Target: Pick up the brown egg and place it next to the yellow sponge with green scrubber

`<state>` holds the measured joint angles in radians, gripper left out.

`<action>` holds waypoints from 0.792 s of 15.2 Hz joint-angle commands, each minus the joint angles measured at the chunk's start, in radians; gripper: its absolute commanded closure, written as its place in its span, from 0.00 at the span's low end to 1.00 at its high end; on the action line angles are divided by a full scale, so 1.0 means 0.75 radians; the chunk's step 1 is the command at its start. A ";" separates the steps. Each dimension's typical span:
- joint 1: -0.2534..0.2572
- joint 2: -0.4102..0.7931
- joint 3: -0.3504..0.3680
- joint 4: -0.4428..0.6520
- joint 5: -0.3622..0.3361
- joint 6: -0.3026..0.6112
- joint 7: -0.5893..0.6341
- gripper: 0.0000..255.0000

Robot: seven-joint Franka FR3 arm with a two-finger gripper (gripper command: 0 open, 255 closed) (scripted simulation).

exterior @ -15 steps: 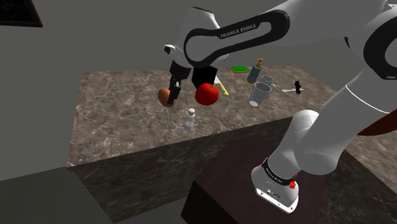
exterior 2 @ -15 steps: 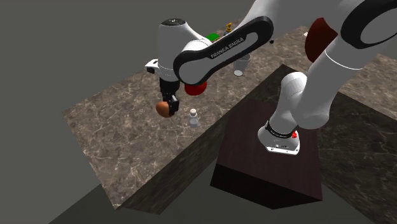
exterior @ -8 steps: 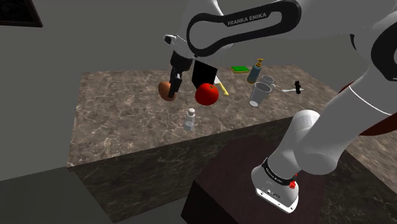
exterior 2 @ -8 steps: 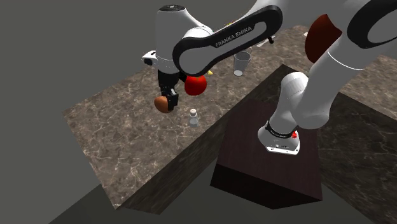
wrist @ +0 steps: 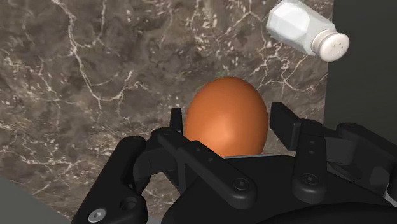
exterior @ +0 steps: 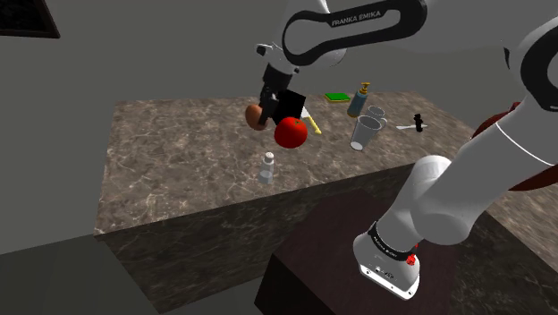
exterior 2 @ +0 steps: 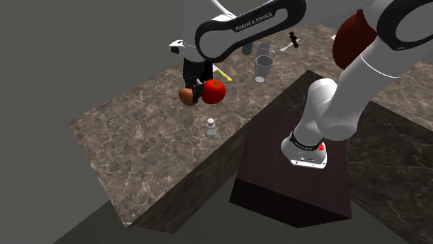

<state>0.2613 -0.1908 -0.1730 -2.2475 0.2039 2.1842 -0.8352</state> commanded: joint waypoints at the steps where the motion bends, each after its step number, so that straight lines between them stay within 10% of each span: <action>1: -0.028 -0.011 -0.042 -0.027 0.000 0.004 -0.073 1.00; 12: -0.179 0.066 -0.277 0.053 0.011 -0.078 -0.457 1.00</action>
<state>0.1424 -0.1517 -0.3586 -2.2067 0.2137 2.1308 -1.1457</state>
